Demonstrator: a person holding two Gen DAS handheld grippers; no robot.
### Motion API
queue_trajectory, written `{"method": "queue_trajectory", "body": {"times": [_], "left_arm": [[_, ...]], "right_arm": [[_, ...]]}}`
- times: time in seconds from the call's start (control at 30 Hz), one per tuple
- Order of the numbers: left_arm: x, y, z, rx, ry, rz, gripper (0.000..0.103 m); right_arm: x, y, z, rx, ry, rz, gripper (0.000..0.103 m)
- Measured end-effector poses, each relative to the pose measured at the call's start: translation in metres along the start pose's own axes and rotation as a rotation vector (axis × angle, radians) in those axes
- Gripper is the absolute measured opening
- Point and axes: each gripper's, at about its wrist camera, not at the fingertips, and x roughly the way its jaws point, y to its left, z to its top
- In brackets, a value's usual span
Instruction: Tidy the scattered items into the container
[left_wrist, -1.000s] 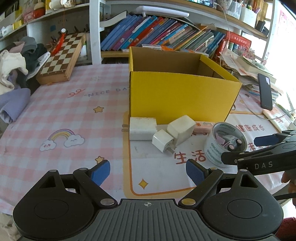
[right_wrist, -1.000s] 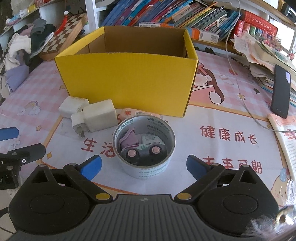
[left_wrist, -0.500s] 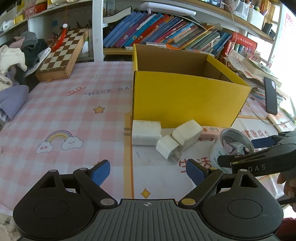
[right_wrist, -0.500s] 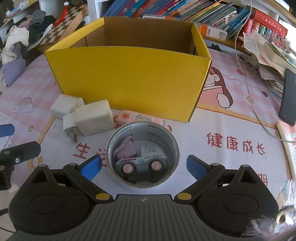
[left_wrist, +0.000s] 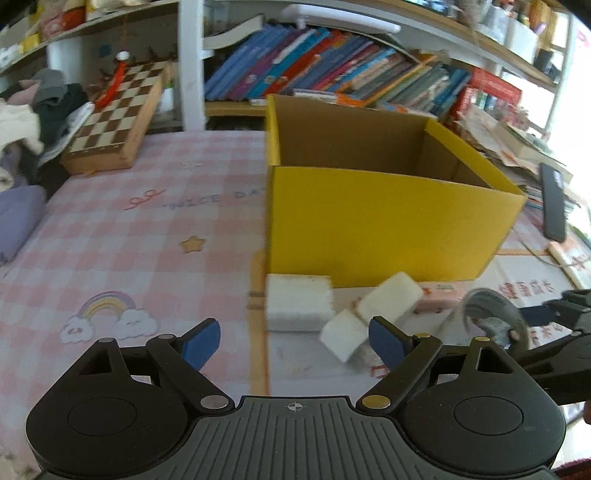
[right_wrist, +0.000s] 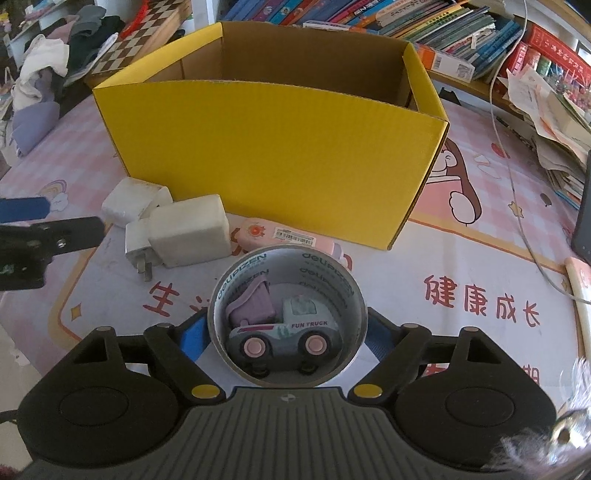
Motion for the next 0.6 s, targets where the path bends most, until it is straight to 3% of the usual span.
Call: {"method": "queue_trajectory", "body": {"times": [0.1,0.23,0.33,0.6], "left_arm": [[0.004,-0.01,-0.002,0.054,0.008,-0.03,0.083],[0.016,-0.018,-0.004,0.086,0.05,-0.063,0.066],[0.025,-0.021,-0.004,0.095,0.07,-0.075,0.06],[0.043,-0.03,-0.003,0.128,0.095,-0.079,0.053]], "right_arm": [[-0.001,-0.001,-0.001,-0.003,-0.002,0.006,0.083],[-0.006,-0.002,-0.002,-0.011,-0.021,0.011,0.082],[-0.009,-0.002,-0.003,-0.02,-0.032,0.013,0.082],[-0.012,-0.006,-0.006,-0.013,-0.031,0.009,0.082]]}}
